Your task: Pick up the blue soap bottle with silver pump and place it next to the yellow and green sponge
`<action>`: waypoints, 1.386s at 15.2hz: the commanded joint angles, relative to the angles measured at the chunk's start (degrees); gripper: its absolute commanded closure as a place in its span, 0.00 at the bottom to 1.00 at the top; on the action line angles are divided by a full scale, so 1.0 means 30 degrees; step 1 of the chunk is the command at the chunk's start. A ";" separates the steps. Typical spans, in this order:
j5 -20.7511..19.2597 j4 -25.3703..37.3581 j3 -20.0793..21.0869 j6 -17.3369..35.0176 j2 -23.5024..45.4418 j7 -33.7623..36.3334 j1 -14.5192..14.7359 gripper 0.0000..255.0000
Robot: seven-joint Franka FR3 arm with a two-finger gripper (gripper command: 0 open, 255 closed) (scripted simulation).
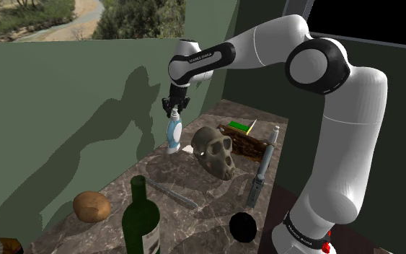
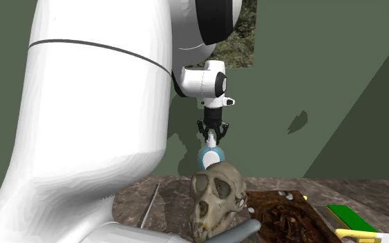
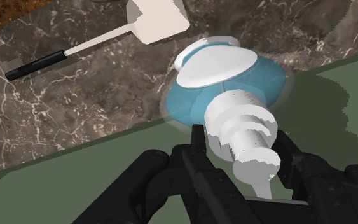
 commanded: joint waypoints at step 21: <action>-0.0115 0.2465 -0.0030 -0.3308 -0.0843 0.0165 0.0002 1.00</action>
